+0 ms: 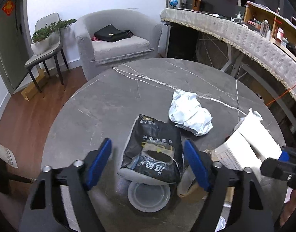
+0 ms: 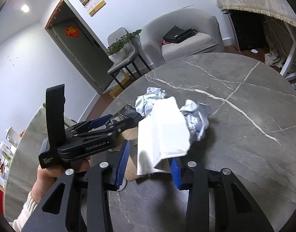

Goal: Collect trash
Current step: 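Grasp the black snack bag with the left tool while the right tool grasps white tissue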

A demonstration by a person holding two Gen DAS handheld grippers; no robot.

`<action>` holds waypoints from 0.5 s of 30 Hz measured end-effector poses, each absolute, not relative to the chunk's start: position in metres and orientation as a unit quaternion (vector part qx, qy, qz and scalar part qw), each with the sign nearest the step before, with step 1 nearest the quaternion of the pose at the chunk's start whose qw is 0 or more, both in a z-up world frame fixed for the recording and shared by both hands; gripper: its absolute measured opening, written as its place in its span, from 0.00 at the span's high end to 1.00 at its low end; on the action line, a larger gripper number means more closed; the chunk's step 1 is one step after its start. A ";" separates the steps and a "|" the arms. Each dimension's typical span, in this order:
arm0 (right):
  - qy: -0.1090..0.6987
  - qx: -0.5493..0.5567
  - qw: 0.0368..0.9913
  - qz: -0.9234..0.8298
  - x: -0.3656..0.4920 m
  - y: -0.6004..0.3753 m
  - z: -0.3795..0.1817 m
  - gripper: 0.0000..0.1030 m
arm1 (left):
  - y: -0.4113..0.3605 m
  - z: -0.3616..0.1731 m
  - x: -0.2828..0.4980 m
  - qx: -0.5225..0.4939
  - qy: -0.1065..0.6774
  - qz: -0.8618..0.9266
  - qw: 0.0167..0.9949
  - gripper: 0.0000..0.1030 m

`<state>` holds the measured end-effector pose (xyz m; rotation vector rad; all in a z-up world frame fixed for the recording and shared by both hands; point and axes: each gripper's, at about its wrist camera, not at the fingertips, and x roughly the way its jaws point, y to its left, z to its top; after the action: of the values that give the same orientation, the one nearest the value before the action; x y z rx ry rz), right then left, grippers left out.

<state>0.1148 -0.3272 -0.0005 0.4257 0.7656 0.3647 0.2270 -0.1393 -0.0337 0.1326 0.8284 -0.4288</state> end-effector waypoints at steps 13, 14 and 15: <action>0.359 0.204 0.894 0.173 0.130 -0.317 -0.001 0.72 | -0.132 -0.030 0.223 0.048 0.395 -0.207 0.894 0.49; 0.356 0.209 0.894 0.177 0.130 -0.319 -0.001 0.72 | -0.130 -0.029 0.222 0.047 0.394 -0.207 0.894 0.49; 0.354 0.217 0.892 0.179 0.131 -0.321 -0.001 0.72 | -0.128 -0.028 0.221 0.045 0.393 -0.207 0.895 0.49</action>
<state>0.1309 -0.3207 -0.0012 0.4510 0.7336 0.3715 0.2209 -0.1281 -0.0282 0.0925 0.8153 -0.4296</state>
